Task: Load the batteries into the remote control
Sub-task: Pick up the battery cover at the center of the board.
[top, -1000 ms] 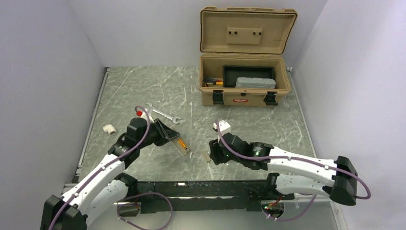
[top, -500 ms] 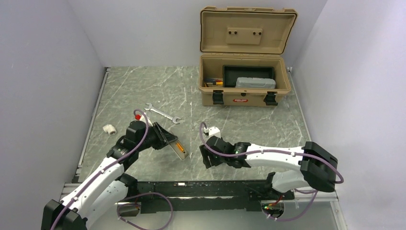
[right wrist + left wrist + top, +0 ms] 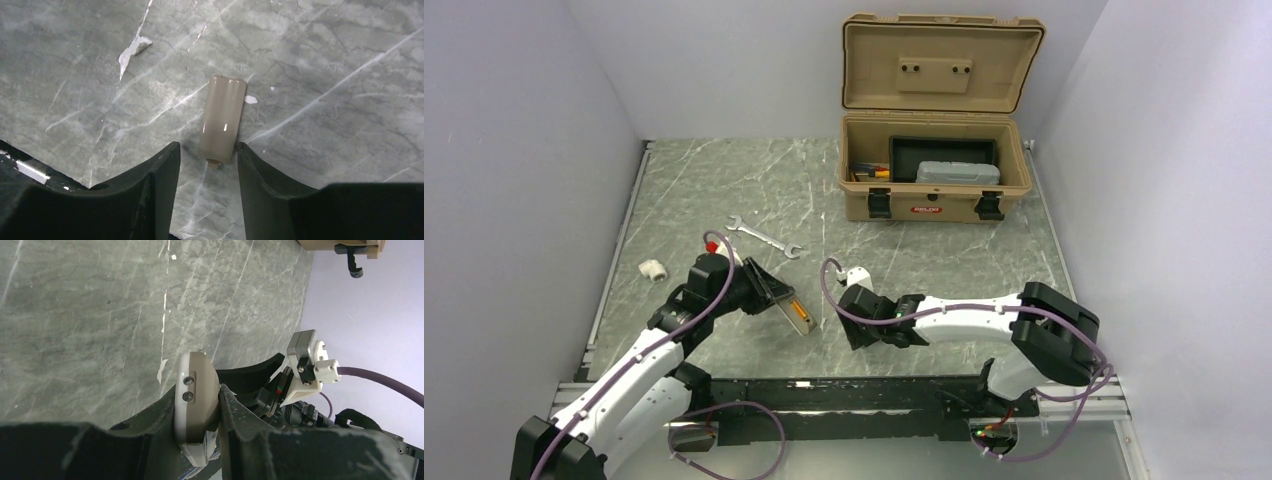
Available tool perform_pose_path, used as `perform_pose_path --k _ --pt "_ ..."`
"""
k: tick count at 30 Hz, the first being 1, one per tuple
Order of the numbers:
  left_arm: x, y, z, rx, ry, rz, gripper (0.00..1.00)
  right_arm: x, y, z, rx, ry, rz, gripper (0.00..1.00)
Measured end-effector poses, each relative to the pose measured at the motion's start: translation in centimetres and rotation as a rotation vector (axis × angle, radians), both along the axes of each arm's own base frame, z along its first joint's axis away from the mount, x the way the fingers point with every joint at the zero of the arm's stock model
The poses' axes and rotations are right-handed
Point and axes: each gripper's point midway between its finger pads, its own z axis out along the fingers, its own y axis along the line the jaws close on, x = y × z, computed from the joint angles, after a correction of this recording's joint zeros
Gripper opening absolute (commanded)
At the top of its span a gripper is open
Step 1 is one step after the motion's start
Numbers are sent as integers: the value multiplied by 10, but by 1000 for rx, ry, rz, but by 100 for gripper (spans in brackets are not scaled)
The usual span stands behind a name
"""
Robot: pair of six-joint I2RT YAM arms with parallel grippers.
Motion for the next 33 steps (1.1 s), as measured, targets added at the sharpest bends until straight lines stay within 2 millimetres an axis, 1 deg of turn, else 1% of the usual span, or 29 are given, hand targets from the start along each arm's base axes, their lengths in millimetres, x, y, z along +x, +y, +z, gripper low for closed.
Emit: perform_pose_path --k 7,16,23,31,33 --pt "0 2 -4 2 10 8 0 1 3 -1 -28 -8 19 41" --pt "0 2 -5 1 9 9 0 3 -3 -3 -61 -33 -6 36" --pt "0 3 -8 4 17 10 0 5 -3 -4 -108 -53 -9 31" --pt "0 3 -9 6 24 16 0 5 -3 -3 -110 -58 -17 26" --pt "-1 4 -11 11 32 15 0 4 -6 -2 -116 -57 -25 25"
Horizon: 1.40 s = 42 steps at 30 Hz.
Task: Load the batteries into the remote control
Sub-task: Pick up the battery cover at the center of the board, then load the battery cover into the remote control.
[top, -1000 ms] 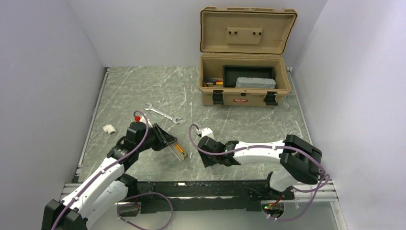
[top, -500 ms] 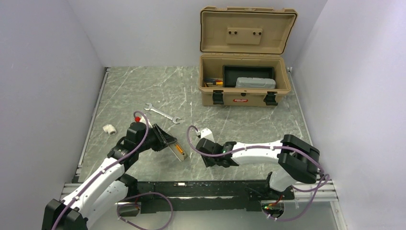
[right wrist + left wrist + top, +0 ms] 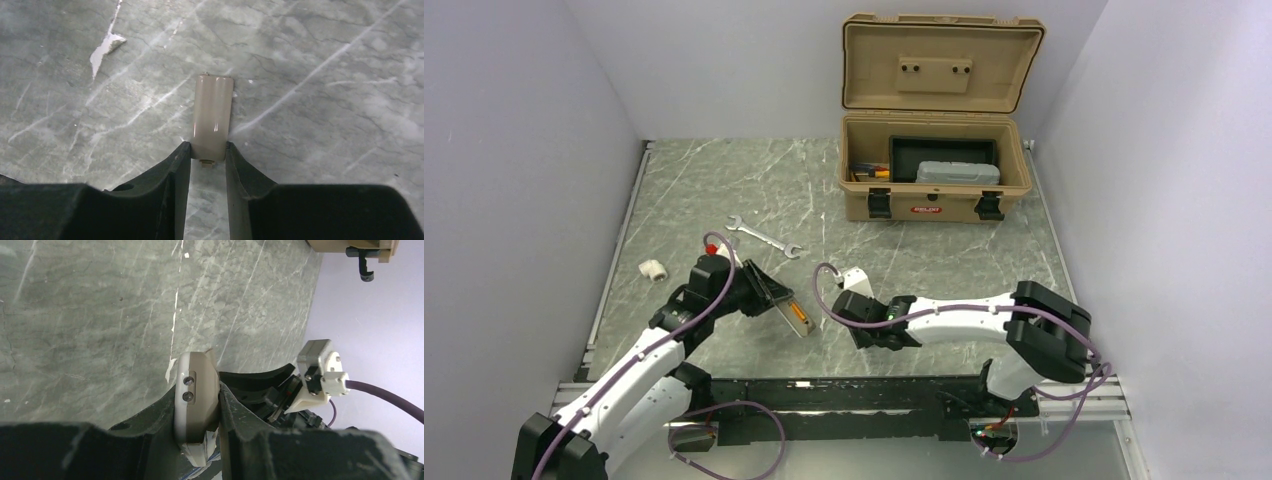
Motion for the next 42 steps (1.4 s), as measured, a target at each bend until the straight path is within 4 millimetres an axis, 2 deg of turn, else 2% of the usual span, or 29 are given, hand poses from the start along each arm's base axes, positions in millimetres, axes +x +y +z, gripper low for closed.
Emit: perform_pose_path --k 4,10,14,20,23,28,33,42 --pt "0 1 -1 6 5 1 0 1 -9 14 8 -21 -17 23" --pt "3 0 6 -9 -25 7 0 9 -11 70 126 -116 -40 23" --pt "8 -7 19 -62 -66 -1 0 10 -10 107 191 -157 -9 23" --pt "12 -31 40 -182 -137 -73 0 6 -3 178 308 -216 93 24" --pt "4 -46 53 -219 -190 -129 0 1 3 206 341 -217 154 24" --pt "-8 -73 88 -313 -314 -215 0 -12 6 241 386 -209 244 24" --pt "-6 -86 106 -380 -371 -222 0 -24 0 260 388 -189 315 24" --pt "-8 -96 118 -423 -411 -216 0 -38 -13 257 332 -133 374 23"
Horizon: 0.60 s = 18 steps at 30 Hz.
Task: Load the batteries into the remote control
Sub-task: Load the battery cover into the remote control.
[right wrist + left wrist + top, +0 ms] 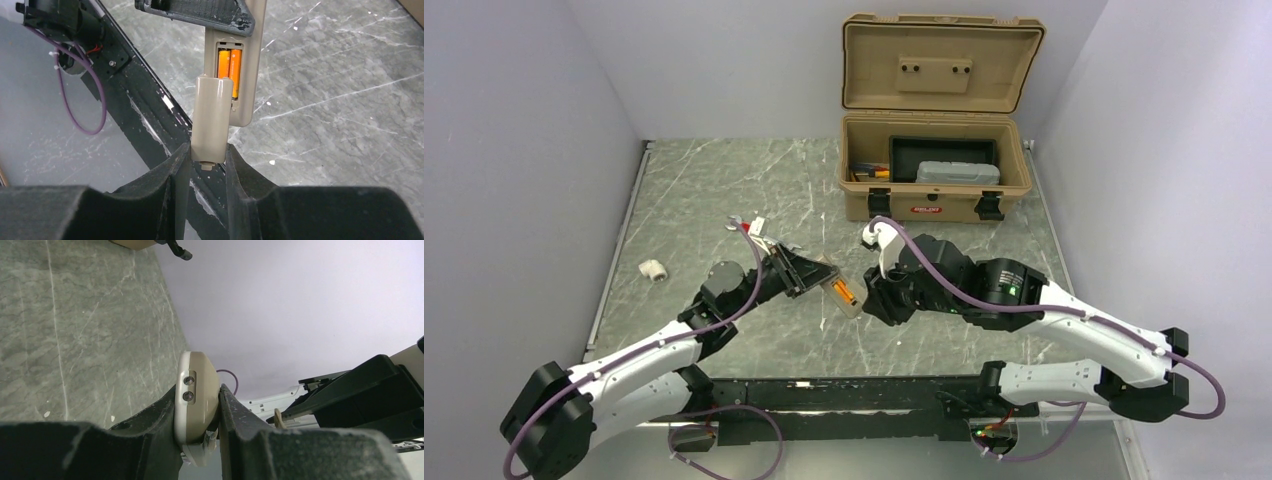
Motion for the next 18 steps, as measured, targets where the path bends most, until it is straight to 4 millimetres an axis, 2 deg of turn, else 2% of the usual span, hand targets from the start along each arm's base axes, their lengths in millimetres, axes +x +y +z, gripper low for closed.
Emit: perform_pose_path --k 18 --pt "-11 -20 22 -30 -32 -26 0 -3 6 -15 -58 25 40 23"
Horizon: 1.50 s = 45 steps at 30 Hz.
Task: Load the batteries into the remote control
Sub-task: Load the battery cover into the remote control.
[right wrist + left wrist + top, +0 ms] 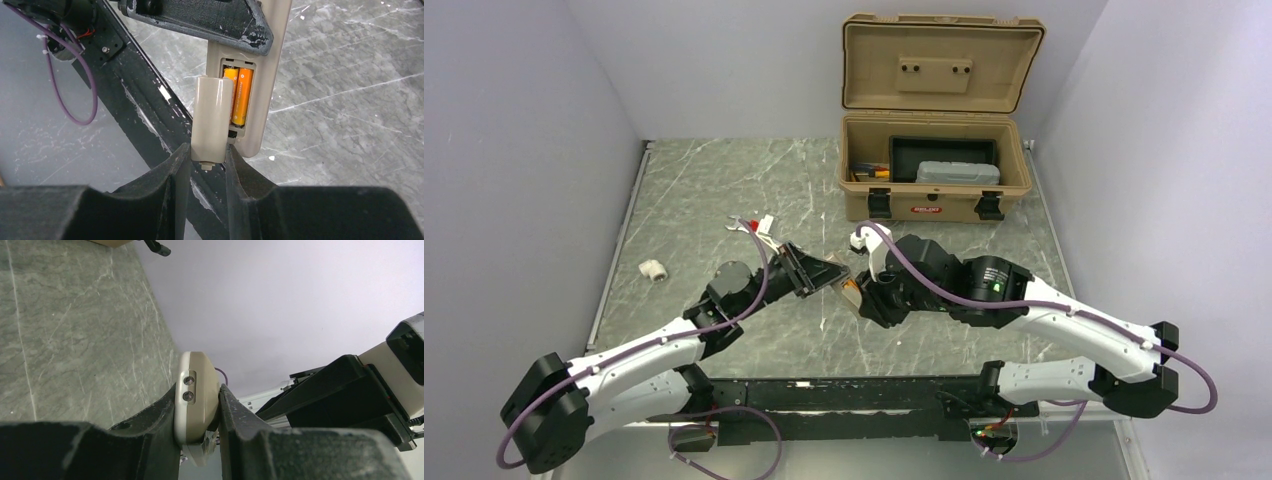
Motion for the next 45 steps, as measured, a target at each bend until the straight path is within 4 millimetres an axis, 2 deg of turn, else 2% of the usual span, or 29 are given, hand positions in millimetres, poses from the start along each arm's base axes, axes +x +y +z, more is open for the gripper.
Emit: perform_pose_path --k 18,45 --pt "-1 -6 -8 23 24 -13 0 14 -7 -7 -58 -40 -64 22" --pt "0 -9 -20 54 65 -16 0 19 -1 -21 -113 -32 -73 22"
